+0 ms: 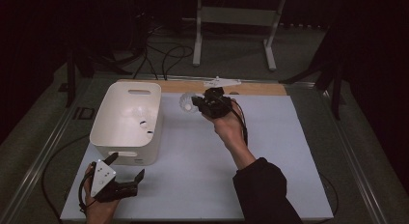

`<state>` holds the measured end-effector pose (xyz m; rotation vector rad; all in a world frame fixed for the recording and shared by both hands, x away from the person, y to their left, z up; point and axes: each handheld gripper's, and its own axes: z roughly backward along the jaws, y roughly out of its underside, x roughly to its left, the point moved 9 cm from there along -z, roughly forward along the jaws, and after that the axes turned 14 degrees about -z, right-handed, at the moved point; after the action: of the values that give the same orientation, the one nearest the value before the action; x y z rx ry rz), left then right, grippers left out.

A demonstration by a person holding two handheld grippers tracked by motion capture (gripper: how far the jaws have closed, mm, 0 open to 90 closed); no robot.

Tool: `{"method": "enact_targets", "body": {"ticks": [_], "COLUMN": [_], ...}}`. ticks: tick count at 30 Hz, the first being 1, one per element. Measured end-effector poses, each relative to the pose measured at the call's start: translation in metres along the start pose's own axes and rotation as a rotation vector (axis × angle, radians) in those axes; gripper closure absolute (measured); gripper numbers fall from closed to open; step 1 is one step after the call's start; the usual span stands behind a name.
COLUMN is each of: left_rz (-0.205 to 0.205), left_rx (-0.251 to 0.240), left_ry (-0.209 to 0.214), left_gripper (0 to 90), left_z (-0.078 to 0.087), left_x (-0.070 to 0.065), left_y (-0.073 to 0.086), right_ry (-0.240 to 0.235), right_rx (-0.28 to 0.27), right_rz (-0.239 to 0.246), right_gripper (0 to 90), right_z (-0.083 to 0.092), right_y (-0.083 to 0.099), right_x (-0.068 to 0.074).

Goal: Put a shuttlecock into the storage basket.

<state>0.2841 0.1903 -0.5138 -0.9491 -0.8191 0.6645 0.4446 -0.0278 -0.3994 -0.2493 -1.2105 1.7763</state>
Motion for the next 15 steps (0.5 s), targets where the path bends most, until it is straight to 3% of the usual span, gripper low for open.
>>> {"method": "enact_targets", "body": {"ticks": [15], "left_rz": [0.0], "left_rx": [-0.001], "left_ry": [0.0], "left_gripper": [0.2], "left_z": [0.0001], "left_x": [0.0], "left_y": [-0.0001], "right_ry": [0.009], "right_rx": [-0.022], "right_rz": [-0.012], "right_gripper": [88.9], "right_z": [-0.0047], "right_y": [-0.0084], "right_x": [-0.0026]}}
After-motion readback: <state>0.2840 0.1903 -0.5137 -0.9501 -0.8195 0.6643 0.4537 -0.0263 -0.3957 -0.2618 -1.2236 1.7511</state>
